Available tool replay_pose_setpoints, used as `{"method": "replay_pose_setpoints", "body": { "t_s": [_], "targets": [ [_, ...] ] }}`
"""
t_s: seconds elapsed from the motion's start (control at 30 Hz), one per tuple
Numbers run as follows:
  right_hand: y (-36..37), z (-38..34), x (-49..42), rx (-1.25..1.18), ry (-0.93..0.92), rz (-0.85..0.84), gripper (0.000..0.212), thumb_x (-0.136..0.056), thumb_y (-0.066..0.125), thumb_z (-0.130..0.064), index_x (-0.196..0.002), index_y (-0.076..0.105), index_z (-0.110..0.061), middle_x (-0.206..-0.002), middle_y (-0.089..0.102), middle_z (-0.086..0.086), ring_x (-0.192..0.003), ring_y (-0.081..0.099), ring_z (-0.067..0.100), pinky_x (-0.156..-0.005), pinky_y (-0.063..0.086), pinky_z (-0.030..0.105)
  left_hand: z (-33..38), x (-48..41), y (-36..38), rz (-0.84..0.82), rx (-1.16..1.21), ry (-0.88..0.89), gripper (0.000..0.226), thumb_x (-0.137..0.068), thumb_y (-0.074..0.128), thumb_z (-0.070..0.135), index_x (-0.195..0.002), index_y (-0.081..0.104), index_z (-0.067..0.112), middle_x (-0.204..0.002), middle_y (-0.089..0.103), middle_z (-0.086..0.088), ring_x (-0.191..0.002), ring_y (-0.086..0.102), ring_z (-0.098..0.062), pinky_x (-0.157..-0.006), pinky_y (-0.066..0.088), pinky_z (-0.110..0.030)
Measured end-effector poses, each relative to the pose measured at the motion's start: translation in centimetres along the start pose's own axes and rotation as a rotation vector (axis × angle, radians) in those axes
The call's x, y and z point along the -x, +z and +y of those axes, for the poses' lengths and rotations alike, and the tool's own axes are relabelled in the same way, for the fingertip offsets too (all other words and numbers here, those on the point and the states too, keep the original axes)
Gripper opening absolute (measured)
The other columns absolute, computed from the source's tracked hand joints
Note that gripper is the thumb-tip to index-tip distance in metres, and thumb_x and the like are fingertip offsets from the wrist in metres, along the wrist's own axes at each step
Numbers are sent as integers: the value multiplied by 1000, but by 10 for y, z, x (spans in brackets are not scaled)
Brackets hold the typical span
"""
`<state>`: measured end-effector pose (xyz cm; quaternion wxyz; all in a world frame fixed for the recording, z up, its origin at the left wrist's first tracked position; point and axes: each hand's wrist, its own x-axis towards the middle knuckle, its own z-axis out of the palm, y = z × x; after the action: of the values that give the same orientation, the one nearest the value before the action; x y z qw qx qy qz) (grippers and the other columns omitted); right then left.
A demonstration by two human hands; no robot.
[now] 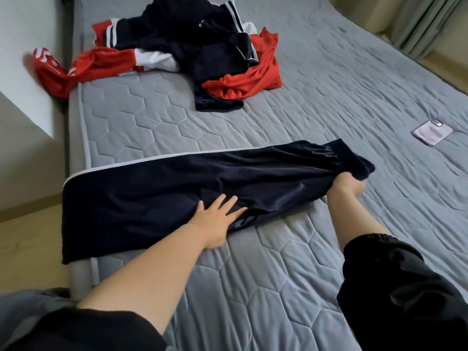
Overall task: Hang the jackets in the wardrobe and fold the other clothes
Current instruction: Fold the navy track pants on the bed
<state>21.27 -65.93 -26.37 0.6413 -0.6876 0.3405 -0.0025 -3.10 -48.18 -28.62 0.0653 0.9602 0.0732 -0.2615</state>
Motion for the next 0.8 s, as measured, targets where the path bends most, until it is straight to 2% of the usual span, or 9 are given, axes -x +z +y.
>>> {"method": "replay_pose_setpoints", "body": {
  "t_s": [0.13, 0.27, 0.33, 0.4, 0.5, 0.57, 0.63, 0.7, 0.8],
  "targets": [
    [-13, -39, -12, -53, -155, 89, 38, -95, 41, -14, -134, 45, -14, -130, 55, 6, -113, 56, 20, -80, 40, 22, 67, -29, -18, -56, 66, 172, 80, -89, 42, 15, -149, -6, 38, -157, -18, 8, -145, -14, -22, -112, 7, -62],
    [-20, -52, 2, 50, -442, -44, 33, -93, 44, -13, -125, 48, -10, -117, 59, 5, -104, 57, 19, -74, 37, 16, 91, -40, -17, -138, 207, 221, 72, -89, 50, 39, -150, 12, 35, -159, -5, 3, -145, -11, -19, -116, -1, -51],
    [-19, -37, 21, 147, -643, -186, 31, -93, 47, -13, -123, 50, -8, -108, 58, 1, -102, 56, 19, -73, 34, 15, 83, -35, -23, -86, 632, 118, 56, -90, 53, 34, -144, 37, 26, -157, 18, 0, -145, 10, -16, -117, 8, -34],
    [-21, -9, 44, 273, -805, -339, 28, -90, 52, -12, -118, 52, -10, -97, 59, -1, -94, 58, 24, -72, 35, 22, 66, -29, -31, 31, 1236, -94, 38, -94, 51, 24, -131, 54, 15, -142, 47, -5, -130, 43, -16, -101, 33, -21],
    [-29, 37, 79, 531, -1061, -645, 48, -76, 63, 0, -122, 56, -9, -102, 68, 12, -91, 59, 28, -70, 39, 30, 30, -21, -36, 73, 2040, -327, 39, -99, 32, 44, -127, 50, 23, -127, 57, -6, -110, 56, -22, -92, 39, -34],
    [-35, 63, 89, 737, -1383, -899, 63, -59, 72, 7, -120, 59, 1, -113, 66, 18, -97, 65, 30, -80, 47, 31, 12, -18, -35, 58, 2272, -317, 48, -95, 28, 58, -121, 52, 25, -121, 61, -7, -104, 59, -24, -87, 45, -38],
    [-40, 79, 90, 949, -1590, -1097, 65, -46, 79, 4, -109, 63, 8, -118, 63, 22, -104, 64, 36, -85, 53, 46, 11, -18, -33, 69, 2256, -299, 51, -93, 41, 56, -119, 60, 16, -115, 66, -11, -105, 63, -26, -89, 50, -42],
    [-42, 84, 87, 1102, -1585, -1207, 65, -50, 80, -3, -111, 61, 8, -127, 57, 22, -118, 56, 37, -96, 45, 55, 21, -22, -32, 162, 2041, -386, 44, -88, 62, 39, -121, 58, 10, -110, 68, -12, -103, 64, -27, -92, 50, -44],
    [-44, 81, 80, 1187, -1485, -1232, 67, -72, 70, -27, -130, 51, 0, -143, 45, 12, -135, 40, 24, -115, 24, 36, 29, -32, -30, 364, 1674, -559, 62, -79, 73, 27, -131, 44, 14, -122, 59, -4, -104, 58, -20, -87, 47, -31]
  ]
}}
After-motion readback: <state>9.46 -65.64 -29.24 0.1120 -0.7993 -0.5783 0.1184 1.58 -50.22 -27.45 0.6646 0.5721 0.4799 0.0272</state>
